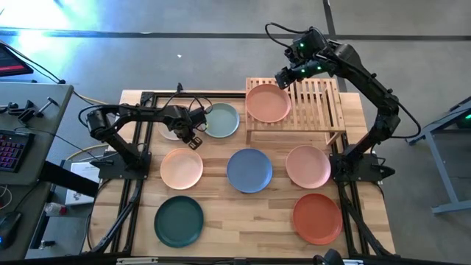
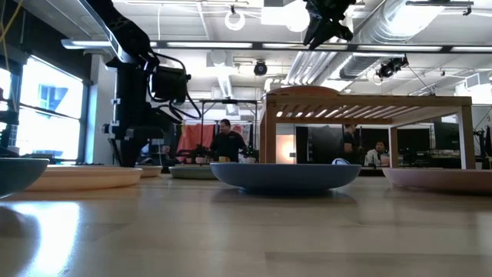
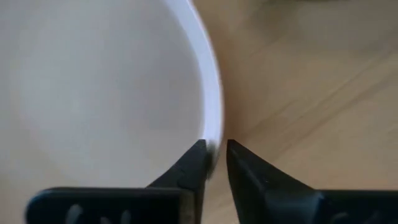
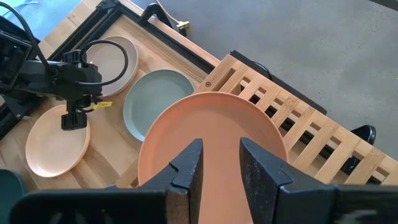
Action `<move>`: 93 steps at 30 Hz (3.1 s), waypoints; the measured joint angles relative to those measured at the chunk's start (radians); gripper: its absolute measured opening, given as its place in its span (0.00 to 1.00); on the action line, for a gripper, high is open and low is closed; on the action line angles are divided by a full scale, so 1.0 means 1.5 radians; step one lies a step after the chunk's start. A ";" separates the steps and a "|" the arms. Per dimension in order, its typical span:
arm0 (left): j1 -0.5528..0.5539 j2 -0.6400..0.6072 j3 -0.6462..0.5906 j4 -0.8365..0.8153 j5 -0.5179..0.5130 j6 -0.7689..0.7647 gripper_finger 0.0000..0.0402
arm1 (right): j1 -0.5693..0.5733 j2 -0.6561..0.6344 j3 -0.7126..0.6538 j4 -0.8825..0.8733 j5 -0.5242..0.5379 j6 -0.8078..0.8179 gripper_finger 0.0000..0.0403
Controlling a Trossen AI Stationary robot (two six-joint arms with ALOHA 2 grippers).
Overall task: Place and stack plates onto a shelf
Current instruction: Stack the white plate on top of the brown plate on the shelf
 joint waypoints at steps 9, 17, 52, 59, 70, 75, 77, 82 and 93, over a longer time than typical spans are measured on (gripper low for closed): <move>-0.005 -0.002 0.000 -0.044 0.000 0.040 0.01 | 0.000 0.000 0.000 0.000 0.000 0.000 0.21; -0.032 -0.042 0.000 -0.060 -0.016 0.064 0.01 | 0.000 0.000 0.000 0.000 -0.001 0.000 0.21; -0.218 -0.172 0.293 -0.055 -0.302 0.688 0.01 | 0.133 0.002 0.000 0.021 0.121 0.140 0.21; -0.241 -0.172 0.293 -0.048 -0.269 0.776 0.01 | 0.189 0.002 0.000 0.021 0.171 0.228 0.21; -0.319 -0.148 0.294 -0.061 -0.225 0.769 0.01 | 0.270 0.030 0.001 0.012 0.180 0.335 0.21; -0.362 -0.115 0.294 -0.081 -0.238 0.761 0.00 | 0.305 0.061 0.001 0.009 0.179 0.362 0.21; -0.376 -0.106 0.294 -0.078 -0.249 0.748 0.00 | 0.317 0.075 0.001 0.009 0.179 0.363 0.21; -0.406 -0.090 0.294 -0.079 -0.250 0.724 0.00 | 0.336 0.106 0.001 0.003 0.179 0.378 0.21; -0.441 -0.086 0.294 -0.080 -0.261 0.695 0.00 | 0.358 0.145 0.000 -0.001 0.178 0.391 0.18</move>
